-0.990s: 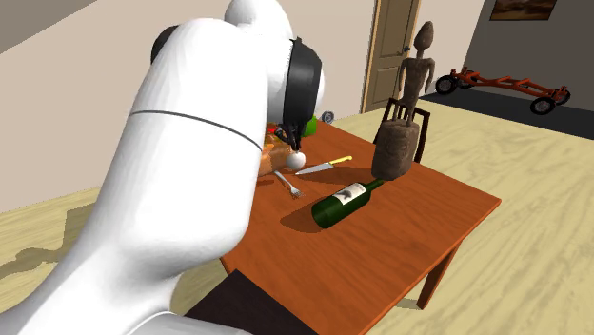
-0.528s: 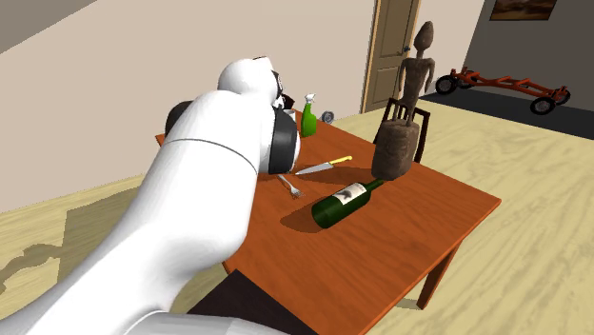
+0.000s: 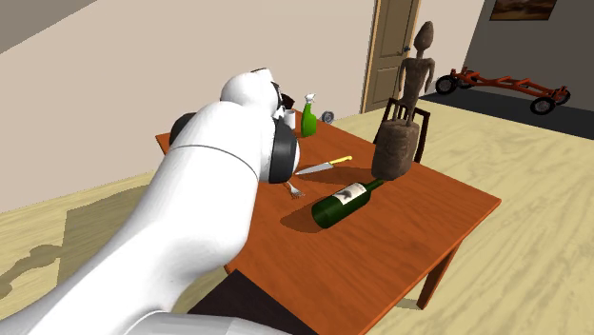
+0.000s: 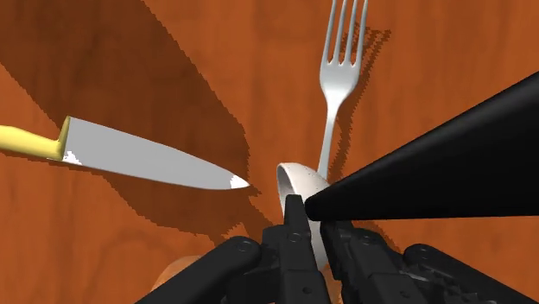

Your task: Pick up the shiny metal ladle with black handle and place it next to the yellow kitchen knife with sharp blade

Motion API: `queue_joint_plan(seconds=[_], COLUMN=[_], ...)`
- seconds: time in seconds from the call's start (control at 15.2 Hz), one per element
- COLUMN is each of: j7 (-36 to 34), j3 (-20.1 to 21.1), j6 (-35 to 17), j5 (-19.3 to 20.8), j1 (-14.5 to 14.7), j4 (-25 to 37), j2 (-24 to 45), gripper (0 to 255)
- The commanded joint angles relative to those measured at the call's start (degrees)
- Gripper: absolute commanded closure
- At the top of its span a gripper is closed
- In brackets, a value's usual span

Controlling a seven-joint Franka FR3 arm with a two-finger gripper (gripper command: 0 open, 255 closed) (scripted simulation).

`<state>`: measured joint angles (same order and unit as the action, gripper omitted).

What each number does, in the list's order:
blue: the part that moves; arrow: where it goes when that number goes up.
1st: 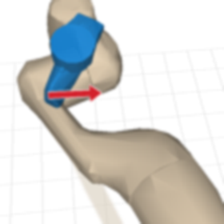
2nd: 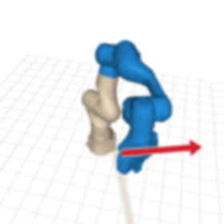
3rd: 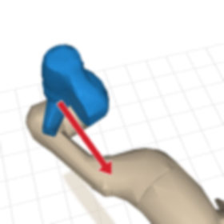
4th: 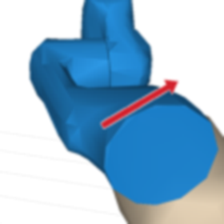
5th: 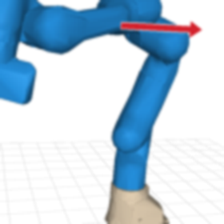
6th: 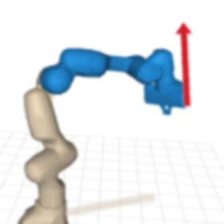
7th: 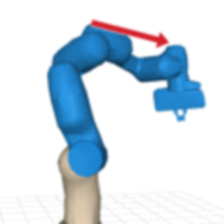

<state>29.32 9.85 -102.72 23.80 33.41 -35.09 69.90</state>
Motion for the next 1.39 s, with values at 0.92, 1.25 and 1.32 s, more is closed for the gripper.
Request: queue_joint_plan(seconds=[0.92,1.25,1.32], j7=[4.35,-2.52,-1.95], j3=[14.56,14.4,14.28], j6=[10.36,3.38,5.18], j5=[14.76,13.77,13.44], j1=[3.1,-3.16,-2.35], j4=[26.39,4.21,6.35], j2=[18.9,4.32,4.38], gripper=[0,0,0])
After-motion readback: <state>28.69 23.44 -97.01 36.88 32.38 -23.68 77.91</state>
